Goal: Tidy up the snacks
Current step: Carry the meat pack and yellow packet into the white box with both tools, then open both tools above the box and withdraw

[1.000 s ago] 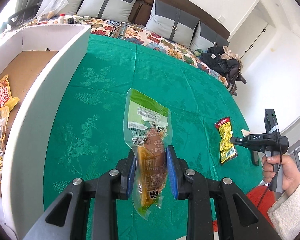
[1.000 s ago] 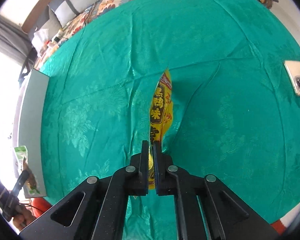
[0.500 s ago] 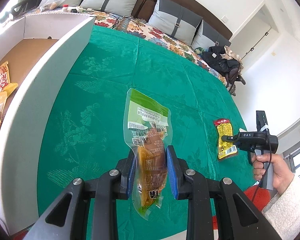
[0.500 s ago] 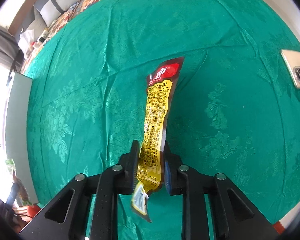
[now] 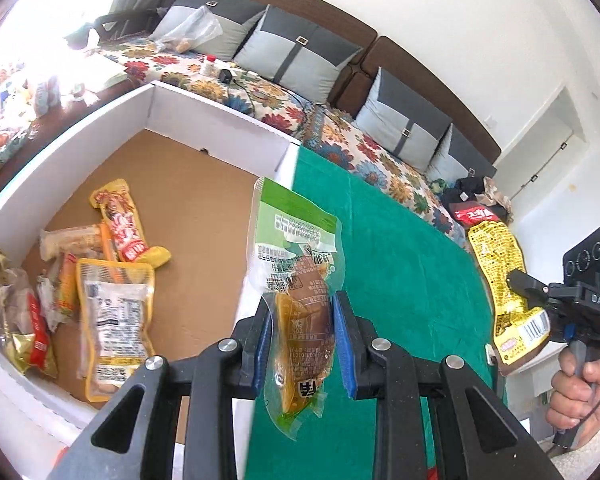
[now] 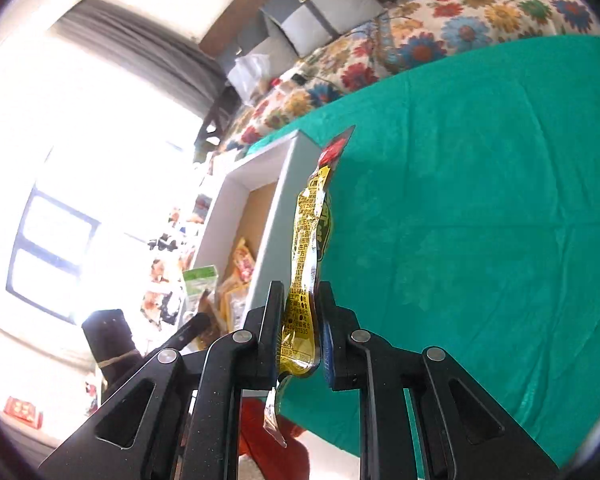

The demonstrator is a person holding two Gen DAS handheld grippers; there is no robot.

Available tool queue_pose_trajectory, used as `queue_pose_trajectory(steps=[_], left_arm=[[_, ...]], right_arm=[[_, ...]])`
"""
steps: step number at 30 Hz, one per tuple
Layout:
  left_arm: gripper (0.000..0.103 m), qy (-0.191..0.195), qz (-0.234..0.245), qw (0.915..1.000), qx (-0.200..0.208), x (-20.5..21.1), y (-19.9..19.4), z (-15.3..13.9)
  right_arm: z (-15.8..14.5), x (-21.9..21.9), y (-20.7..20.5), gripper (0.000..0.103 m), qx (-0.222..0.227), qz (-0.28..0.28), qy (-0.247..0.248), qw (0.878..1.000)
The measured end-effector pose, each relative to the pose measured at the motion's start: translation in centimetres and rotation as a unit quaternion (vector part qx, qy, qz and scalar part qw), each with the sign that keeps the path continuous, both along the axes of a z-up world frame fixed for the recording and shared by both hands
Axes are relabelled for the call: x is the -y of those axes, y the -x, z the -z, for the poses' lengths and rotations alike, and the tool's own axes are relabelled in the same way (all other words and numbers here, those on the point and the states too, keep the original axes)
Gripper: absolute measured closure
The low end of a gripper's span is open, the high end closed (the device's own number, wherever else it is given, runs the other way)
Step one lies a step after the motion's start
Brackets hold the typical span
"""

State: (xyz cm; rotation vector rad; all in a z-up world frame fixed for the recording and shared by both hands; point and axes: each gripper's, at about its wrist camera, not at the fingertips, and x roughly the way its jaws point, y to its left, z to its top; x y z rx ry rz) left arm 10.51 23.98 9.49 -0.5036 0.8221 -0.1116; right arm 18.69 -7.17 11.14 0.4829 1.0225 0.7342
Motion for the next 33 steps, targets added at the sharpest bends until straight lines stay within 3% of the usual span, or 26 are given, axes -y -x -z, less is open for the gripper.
queue_pose_trajectory(steps=[5,7,9,10,15,19,21,25,27,33], left_arm=[[0.075,-0.074,-0.061,0.9943,-0.046,-6.2,0.4,1.4],[0.068,-0.093,-0.081,0.9904,-0.063,-7.7,0.7,2.6],[0.029,-0.1,-0.094,0.988,-0.07,-8.6,1.3,3.4],[0.021,-0.108,-0.104,0.9865,-0.066,-8.8,1.7,3.6],[0.01,-0.18,-0.121,0.9758,-0.03,-7.6,3.6,2.5],[0.0,-0.238,-0.152,0.9591,0.009,-5.7,4.8,0.3],[0.0,-0.249,-0.172,0.9527,0.025,-5.2,5.5,-0.7],[0.0,-0.223,-0.192,0.9552,0.027,-5.8,6.2,-1.6],[0.0,-0.21,-0.199,0.957,0.024,-6.1,6.5,-1.8],[0.0,-0.23,-0.217,0.9485,0.013,-6.2,7.5,-1.9]], right_arm=[[-0.6,-14.4,0.8,0.086,0.035,-0.09,0.037,0.995],[0.6,-18.6,1.1,0.084,0.046,-0.107,0.068,0.991],[2.4,-21.2,1.8,0.065,0.055,-0.114,0.124,0.984],[3.0,-22.0,2.3,0.038,0.062,-0.113,0.154,0.98],[2.2,-19.7,4.1,0.035,0.143,-0.092,0.205,0.964],[-1.1,-19.1,5.7,0.019,0.269,-0.072,0.246,0.928],[-2.4,-18.6,6.8,0.019,0.311,-0.065,0.239,0.918],[-3.2,-18.2,7.8,0.019,0.329,-0.054,0.243,0.911],[-3.2,-18.2,8.1,0.019,0.327,-0.061,0.231,0.914],[-2.7,-18.7,8.8,0.019,0.33,-0.064,0.212,0.918]])
